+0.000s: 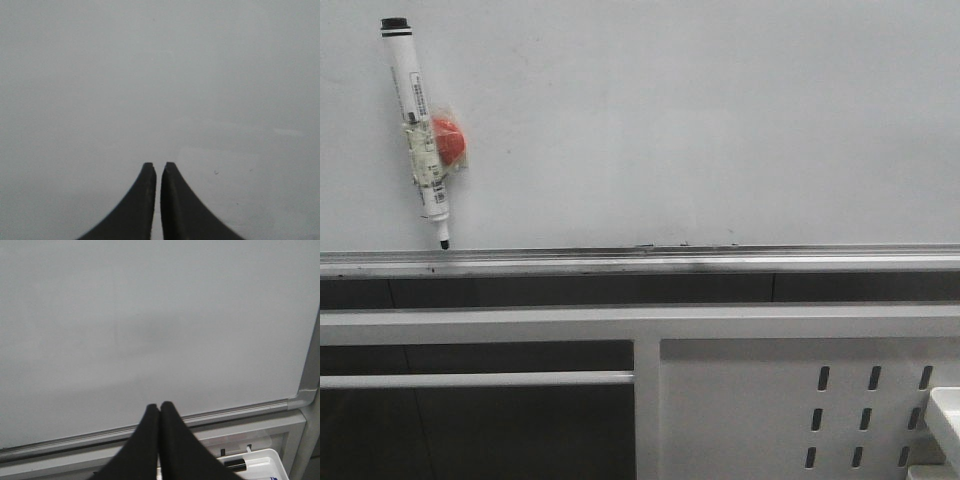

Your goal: Write number 1 on whiteboard

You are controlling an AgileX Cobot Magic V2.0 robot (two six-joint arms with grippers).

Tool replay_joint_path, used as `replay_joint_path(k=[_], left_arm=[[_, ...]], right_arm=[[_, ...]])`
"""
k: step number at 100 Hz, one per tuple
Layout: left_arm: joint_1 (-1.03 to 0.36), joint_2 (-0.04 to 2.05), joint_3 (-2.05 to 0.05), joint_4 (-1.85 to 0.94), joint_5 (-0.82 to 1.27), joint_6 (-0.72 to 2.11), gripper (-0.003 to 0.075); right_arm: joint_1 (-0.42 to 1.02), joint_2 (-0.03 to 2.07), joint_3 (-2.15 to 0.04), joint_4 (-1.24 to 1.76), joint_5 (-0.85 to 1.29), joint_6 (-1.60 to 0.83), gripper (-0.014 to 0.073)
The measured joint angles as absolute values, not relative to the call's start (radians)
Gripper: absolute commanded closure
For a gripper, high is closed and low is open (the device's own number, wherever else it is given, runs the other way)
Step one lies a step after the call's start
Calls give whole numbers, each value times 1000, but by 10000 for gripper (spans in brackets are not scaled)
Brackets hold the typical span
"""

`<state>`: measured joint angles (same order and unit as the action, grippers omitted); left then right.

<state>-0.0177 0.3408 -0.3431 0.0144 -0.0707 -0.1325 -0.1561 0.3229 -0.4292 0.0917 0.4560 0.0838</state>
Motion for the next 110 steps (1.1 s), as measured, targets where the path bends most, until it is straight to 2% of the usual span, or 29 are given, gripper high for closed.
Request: replay_joint_path(k=[4,5,8,12,18,22,50,62,78,110], left_arm=[[-18,341,-343,18,-71,-132,544],[-18,341,-343,18,-71,-132,493],[-19,341,-343,18,-71,-132,437],[-22,341,-343,20,-71,-132,309],[-30,341,-343,20,-71,-132,209],[-32,341,-343,20,-71,-132,180],[-41,366,-343,-24,-64,-132,247],[-77,411,-339,-46,0,-132,247],[-208,483,-272,-83,-16,-132,247],[-531,705,-128,-114,-298,-132,247]], right_arm=[[-156,323,-429,92,456,84,652],[-156,323,-429,92,456,84,652],[-156,323,-429,94,458,84,652],[-156,323,-429,94,462,84,652],[-156,323,-429,96,469,84,652],[-156,323,-429,96,474,84,652],[-156,323,-419,139,481,86,652],[-156,323,-417,167,507,86,652],[-156,323,-417,171,530,84,652],[-156,323,-417,177,532,81,652]])
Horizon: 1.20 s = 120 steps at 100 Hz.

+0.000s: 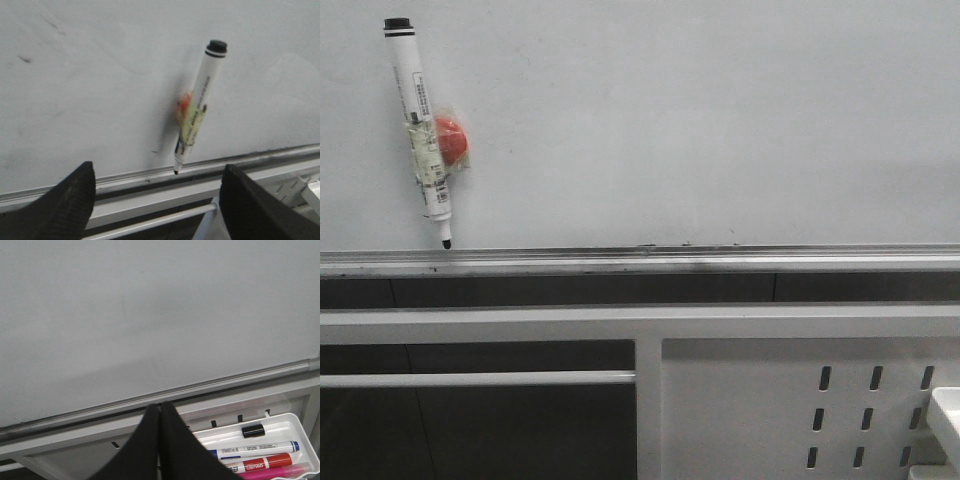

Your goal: Write number 1 on whiteboard

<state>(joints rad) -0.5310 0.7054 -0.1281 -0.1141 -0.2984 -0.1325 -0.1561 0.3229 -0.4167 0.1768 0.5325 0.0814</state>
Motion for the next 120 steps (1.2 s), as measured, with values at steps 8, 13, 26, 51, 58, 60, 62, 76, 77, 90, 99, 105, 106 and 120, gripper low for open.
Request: replay_joint_path(k=[8,13,26,51,58,60,62,76,77,90,99,105,106,120], left_arm=[[-564,791,-117,-120,-392,-132,247],[-574,848,-115,-122,-449,-132,247],[-576,1003,-115,-125,-602,-134,247],[-577,1291,-115,-60,-957,-248,247],[-577,1368,-115,-50,-1051,-261,247],[-577,1383,-115,-49,-1073,-266,247],[-577,1404,-115,-48,-1089,-273,247],[-577,1528,-125,-36,-1127,-322,247],[-577,1537,-125,-36,-1129,-324,247],[-577,1579,-129,-29,-1129,-340,247],[-577,1581,-133,-26,-1131,-342,247],[-577,1581,-144,-23,-1132,-343,247],[-577,1581,-146,-21,-1132,-345,247],[-577,1581,-182,-14,-1134,-346,247]], right_arm=[[-156,323,-417,177,534,81,652],[-150,323,-417,177,534,81,652],[-123,323,-417,177,536,81,652],[-102,323,-417,177,560,81,652],[-102,323,-417,177,560,81,652],[-102,323,-417,177,560,81,652],[-102,323,-417,177,560,81,652],[-102,323,-417,179,560,81,652],[-102,323,-417,179,560,81,652],[-102,323,-417,179,560,81,652],[-102,323,-417,179,562,81,652],[-102,323,-417,179,562,81,652],[-102,323,-417,179,562,81,652],[-102,323,-417,179,564,80,652]])
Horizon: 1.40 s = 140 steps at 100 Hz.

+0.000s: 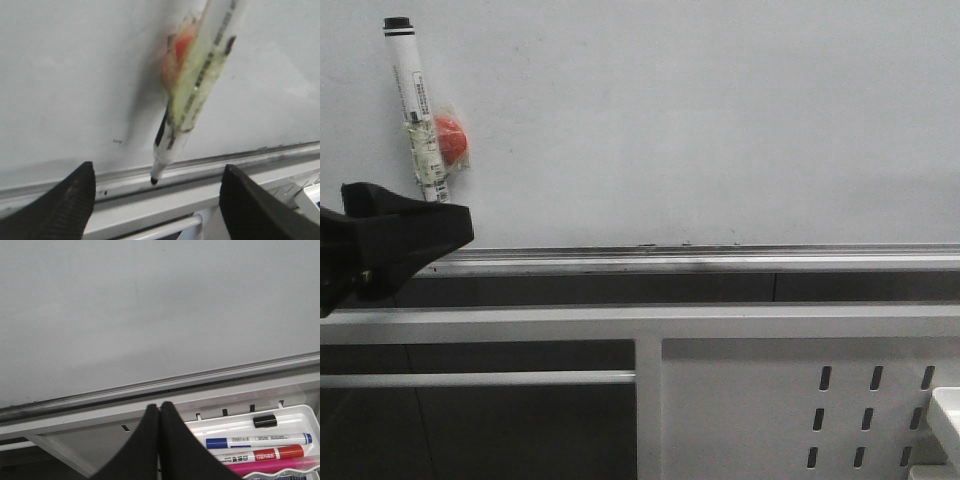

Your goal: Write number 1 on whiteboard

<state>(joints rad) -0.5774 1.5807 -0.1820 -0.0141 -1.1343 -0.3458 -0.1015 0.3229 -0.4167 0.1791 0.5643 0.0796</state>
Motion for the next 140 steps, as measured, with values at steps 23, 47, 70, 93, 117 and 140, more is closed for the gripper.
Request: replay_joint_path(k=[23,47,70,93,117,140], left_arm=[[-577,1581,-221,-8,-1136,-346,247],[-582,1581,-235,0,-1130,-348,390],[-582,1584,-244,13,-1134,-348,740],[-582,1584,-244,153,-1134,-348,740],[-582,1584,-244,370,-1134,-348,740],[-582,1509,-289,609,-912,-348,740]], right_arm=[[-102,323,-415,179,567,80,652],[-102,323,-415,179,567,80,652],[-100,323,-413,179,567,80,652],[24,323,-413,213,598,-37,652],[260,347,-471,332,693,-368,611],[411,532,-559,341,746,-453,161]])
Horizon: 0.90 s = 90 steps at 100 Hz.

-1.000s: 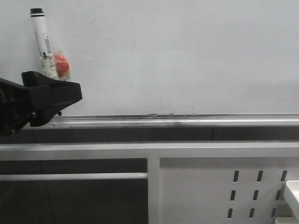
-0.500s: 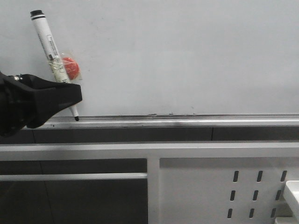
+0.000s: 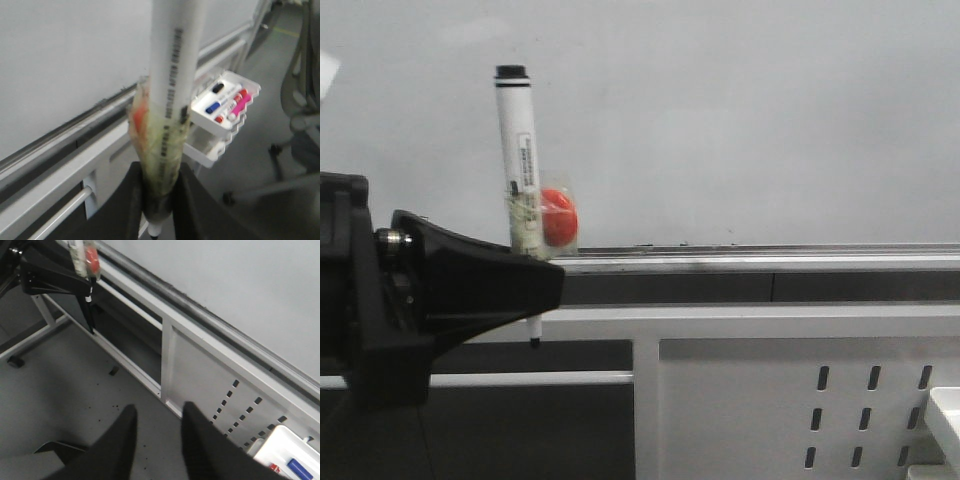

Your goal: Write number 1 on whiteboard

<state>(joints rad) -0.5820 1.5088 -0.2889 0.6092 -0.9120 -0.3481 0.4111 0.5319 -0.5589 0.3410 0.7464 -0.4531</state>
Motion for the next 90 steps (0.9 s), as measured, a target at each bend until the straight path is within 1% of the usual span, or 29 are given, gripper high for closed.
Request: replay_joint_path(k=[3,5,14,26,35,59,90], left_arm=[[-582,1483,-305,669,-853,-358,740],[-582,1473,-319,716,-815,-368,740],[-600,1394,-387,930,-645,-450,740],[-657,1298,-467,1201,-397,-627,740],[-710,1243,-498,1328,-315,-693,740],[-817,1211,-520,1383,-127,-731,740],[-831,1211,-520,1383,-81,-731,740]], right_arm=[[424,563,-575,341,744,-458,127],[434,586,-585,341,739,-460,119],[479,689,-632,341,712,-462,131],[552,807,-705,341,670,-505,132],[616,884,-743,341,640,-553,132],[748,1039,-824,343,569,-602,132],[821,1150,-877,343,496,-604,132]])
